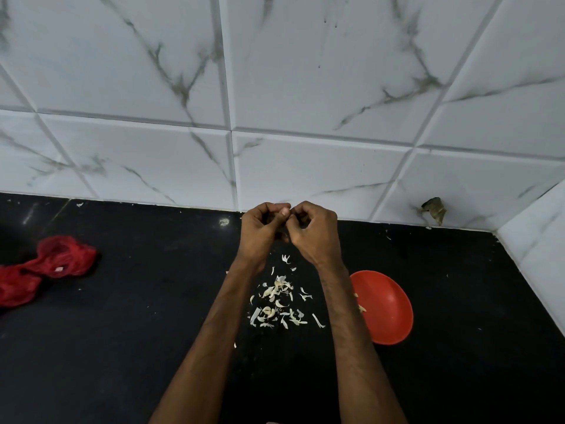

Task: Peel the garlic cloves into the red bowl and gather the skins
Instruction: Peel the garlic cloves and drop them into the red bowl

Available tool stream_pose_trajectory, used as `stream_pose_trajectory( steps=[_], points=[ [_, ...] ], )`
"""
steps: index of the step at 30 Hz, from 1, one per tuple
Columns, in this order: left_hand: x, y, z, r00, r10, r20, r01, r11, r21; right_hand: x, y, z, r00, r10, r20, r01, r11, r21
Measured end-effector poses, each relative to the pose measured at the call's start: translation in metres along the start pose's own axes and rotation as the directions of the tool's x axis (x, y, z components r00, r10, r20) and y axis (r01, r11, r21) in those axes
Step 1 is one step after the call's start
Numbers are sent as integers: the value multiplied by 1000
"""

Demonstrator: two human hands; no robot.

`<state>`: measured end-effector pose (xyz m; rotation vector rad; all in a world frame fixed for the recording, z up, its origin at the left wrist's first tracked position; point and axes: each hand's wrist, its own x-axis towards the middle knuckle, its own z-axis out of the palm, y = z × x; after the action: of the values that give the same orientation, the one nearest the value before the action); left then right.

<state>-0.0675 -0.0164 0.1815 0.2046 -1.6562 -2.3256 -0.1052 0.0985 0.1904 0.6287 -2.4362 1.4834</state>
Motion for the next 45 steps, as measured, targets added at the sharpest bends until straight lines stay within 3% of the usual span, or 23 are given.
stream_pose_trajectory(
  steps=[5,13,17,28,45],
  points=[
    [0,0,-2,999,-30,13,30,1000,4,-1,4,-1,999,48,-1,-48,998,49],
    [1,5,-9,986,-161,49,167,974,-153,1,3,-2,994,87,62,-97,978,187],
    [2,5,-11,987,-157,35,161,979,-129,1,0,-4,986,133,97,-151,963,221],
    [2,2,-6,997,-76,-2,76,997,-4,1,3,-9,997,38,68,-43,997,69],
    [3,-7,-4,1000,-31,5,31,1000,7,1,10,-3,994,94,64,-96,995,30]
  ],
)
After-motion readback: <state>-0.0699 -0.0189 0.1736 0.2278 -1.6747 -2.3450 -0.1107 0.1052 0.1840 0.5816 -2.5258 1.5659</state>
